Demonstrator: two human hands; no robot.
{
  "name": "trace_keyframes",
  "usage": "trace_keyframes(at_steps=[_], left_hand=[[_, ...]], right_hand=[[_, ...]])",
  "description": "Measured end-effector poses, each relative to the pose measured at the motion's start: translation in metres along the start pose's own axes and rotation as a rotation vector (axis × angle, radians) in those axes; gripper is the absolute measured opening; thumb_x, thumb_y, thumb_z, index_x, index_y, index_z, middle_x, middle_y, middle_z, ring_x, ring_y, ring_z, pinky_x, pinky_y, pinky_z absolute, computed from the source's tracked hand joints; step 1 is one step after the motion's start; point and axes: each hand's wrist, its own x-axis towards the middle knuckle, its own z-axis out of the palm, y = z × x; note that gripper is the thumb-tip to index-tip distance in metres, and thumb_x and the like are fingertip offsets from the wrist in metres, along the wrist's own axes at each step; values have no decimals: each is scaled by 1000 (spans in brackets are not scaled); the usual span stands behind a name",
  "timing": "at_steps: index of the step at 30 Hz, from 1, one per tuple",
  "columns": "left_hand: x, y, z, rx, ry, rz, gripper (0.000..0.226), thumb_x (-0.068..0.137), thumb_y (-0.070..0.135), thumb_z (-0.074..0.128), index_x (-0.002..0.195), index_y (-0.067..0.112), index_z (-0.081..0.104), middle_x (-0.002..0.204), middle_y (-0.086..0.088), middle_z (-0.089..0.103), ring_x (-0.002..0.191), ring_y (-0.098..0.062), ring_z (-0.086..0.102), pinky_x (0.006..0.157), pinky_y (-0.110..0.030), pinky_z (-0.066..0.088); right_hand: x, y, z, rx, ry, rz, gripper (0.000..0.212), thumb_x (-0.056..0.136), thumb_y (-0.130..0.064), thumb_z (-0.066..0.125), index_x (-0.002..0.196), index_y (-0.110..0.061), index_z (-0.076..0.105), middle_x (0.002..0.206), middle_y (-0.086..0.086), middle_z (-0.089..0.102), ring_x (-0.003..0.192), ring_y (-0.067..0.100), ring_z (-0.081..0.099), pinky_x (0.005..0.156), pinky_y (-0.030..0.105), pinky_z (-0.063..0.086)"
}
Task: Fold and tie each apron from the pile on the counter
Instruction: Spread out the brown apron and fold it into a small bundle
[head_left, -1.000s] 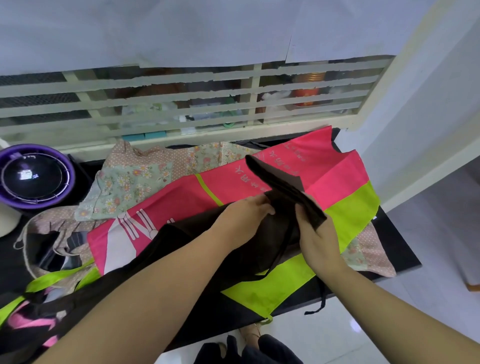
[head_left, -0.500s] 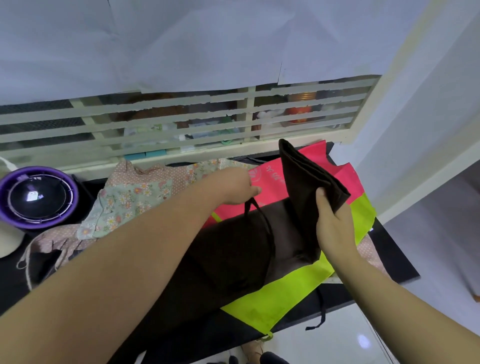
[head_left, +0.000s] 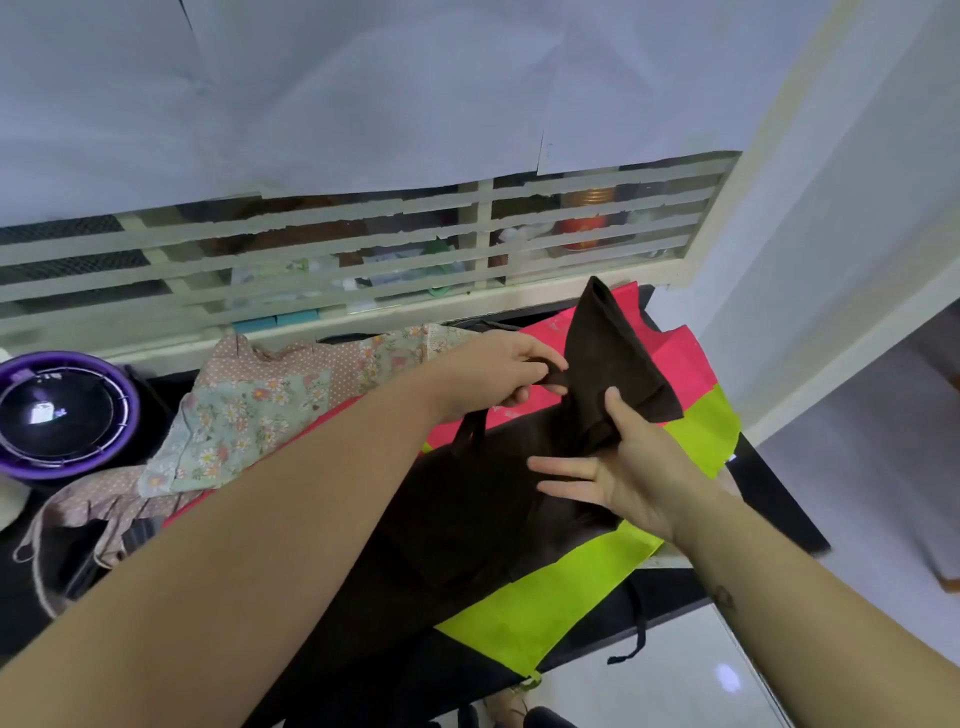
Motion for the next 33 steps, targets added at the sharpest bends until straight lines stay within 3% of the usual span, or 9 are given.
trace_keyframes(at_steps=[5, 8, 15, 17, 21, 23, 26, 31, 33], left_hand=[[-12, -5, -2, -29, 11, -29, 26, 98, 3, 41, 91, 19, 61, 59, 7, 56, 49, -3, 46, 52, -15, 42], [-25, -19, -5, -52, -20, -139, 28, 94, -4, 36, 85, 13, 57, 66, 0, 54, 48, -6, 43, 47, -14, 38], [-51, -72, 6, 699, -181, -313, 23, 92, 15, 47, 111, 22, 58, 107, 2, 54, 95, -14, 54, 78, -27, 44], [-51, -74, 20, 898, 4, -247, 28, 88, 22, 52, 116, 24, 55, 117, -2, 50, 108, -23, 50, 87, -35, 41], [-44, -85, 68, 1035, 414, 214, 37, 72, 28, 57, 108, 19, 62, 113, -5, 59, 102, -30, 59, 82, -39, 48], [-35, -100, 86, 1068, 342, 278, 51, 77, 31, 64, 127, 19, 57, 135, -9, 54, 123, -30, 54, 97, -42, 47], [-30, -122, 93, 1248, 164, 187, 65, 99, 35, 41, 153, 14, 12, 160, -14, 4, 148, -30, 9, 118, -44, 11], [-33, -133, 89, 1343, 120, 197, 65, 104, 38, 23, 151, 9, -9, 159, -11, -15, 148, -26, -10, 117, -43, -9], [-33, -131, 88, 1350, 129, 206, 64, 104, 39, 22, 151, 9, -9, 159, -9, -17, 147, -25, -12, 117, -43, -9]], right_hand=[[29, 26, 10, 214, 94, -187, 57, 101, -37, 38, 149, -10, 24, 147, 5, 36, 119, 35, 55, 88, 55, 49], [39, 30, 7, 175, 191, -261, 53, 102, -36, 37, 143, -3, 35, 133, 9, 50, 123, 28, 51, 96, 48, 45], [46, 48, 4, 67, 218, -336, 43, 103, -28, 39, 143, -13, 38, 130, 4, 53, 116, 19, 54, 94, 39, 44], [49, 49, 3, 56, 222, -352, 39, 102, -27, 39, 139, -13, 42, 122, 3, 57, 117, 19, 53, 94, 38, 44], [50, 50, 2, 50, 232, -350, 33, 102, -27, 41, 128, -10, 51, 102, 0, 62, 100, 13, 60, 85, 32, 51], [48, 50, 1, 16, 238, -341, 31, 101, -28, 42, 120, -8, 56, 99, 4, 65, 91, 12, 64, 76, 28, 55], [45, 50, -2, -25, 248, -331, 32, 101, -30, 42, 121, -8, 56, 101, 4, 65, 98, 17, 63, 80, 28, 54], [17, 38, -6, -823, 437, -495, 45, 100, -42, 37, 102, -7, 65, 83, 4, 68, 76, 9, 66, 67, 29, 46], [2, 33, -7, -1134, 545, -678, 42, 98, -44, 39, 108, -13, 64, 88, 4, 67, 89, 25, 65, 71, 33, 43]])
